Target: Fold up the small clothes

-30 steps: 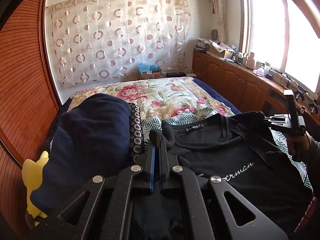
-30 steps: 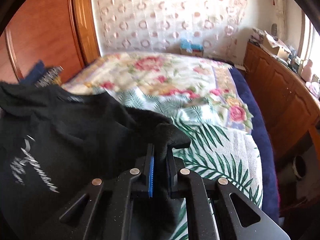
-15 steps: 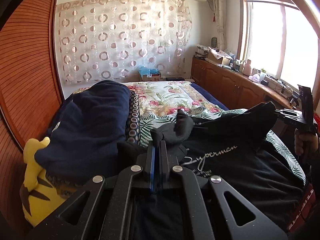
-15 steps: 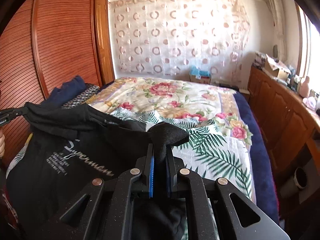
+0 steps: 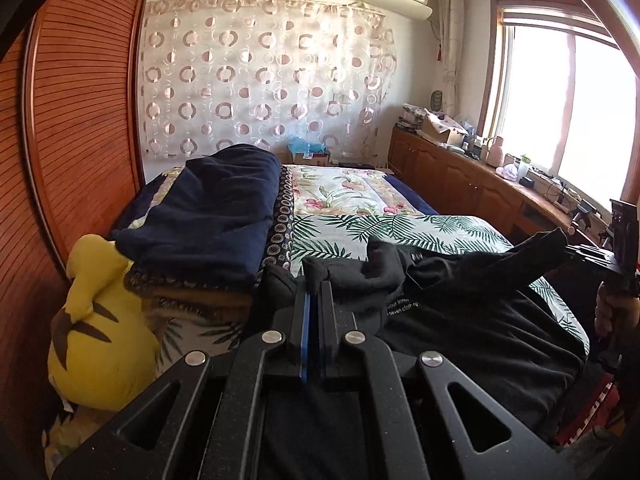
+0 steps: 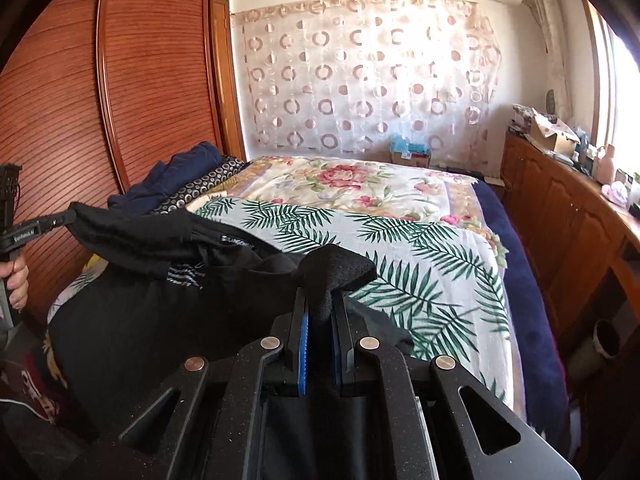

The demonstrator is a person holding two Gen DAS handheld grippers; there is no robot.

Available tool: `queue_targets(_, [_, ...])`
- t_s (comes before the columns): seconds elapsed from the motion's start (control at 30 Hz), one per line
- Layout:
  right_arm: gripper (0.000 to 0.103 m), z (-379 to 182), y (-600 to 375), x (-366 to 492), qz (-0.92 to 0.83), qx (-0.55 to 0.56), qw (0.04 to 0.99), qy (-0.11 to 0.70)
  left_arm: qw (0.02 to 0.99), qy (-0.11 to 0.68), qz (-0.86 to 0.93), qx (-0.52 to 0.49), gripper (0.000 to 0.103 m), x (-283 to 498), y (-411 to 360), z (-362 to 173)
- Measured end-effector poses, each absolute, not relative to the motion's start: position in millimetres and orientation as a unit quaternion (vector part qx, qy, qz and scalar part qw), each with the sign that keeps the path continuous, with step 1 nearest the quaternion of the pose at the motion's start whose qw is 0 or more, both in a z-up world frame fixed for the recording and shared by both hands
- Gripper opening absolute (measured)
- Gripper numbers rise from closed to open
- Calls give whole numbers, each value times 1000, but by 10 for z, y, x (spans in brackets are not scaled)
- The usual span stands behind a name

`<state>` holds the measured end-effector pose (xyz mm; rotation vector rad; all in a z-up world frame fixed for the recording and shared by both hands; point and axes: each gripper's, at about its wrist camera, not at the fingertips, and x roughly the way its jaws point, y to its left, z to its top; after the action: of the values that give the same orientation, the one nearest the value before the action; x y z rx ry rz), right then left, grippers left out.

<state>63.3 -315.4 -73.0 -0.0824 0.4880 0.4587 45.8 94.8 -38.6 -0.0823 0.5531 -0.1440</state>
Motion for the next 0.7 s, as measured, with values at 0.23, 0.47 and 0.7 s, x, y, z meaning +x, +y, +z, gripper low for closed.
queue_targets(0.23, [9, -623, -3415, 195, 214, -46, 947, 235, 961, 266, -54, -54, 4, 56, 1162, -374])
queue_targets(0.47, [9, -654, -3585, -223, 200, -60, 938, 277, 949, 303, -53, -64, 4, -215, 1328, -530])
queue_targets(0.7, [9, -1063, -3565, -213, 194, -37, 917, 346, 937, 338, -44, -76, 4, -149, 1422, -749])
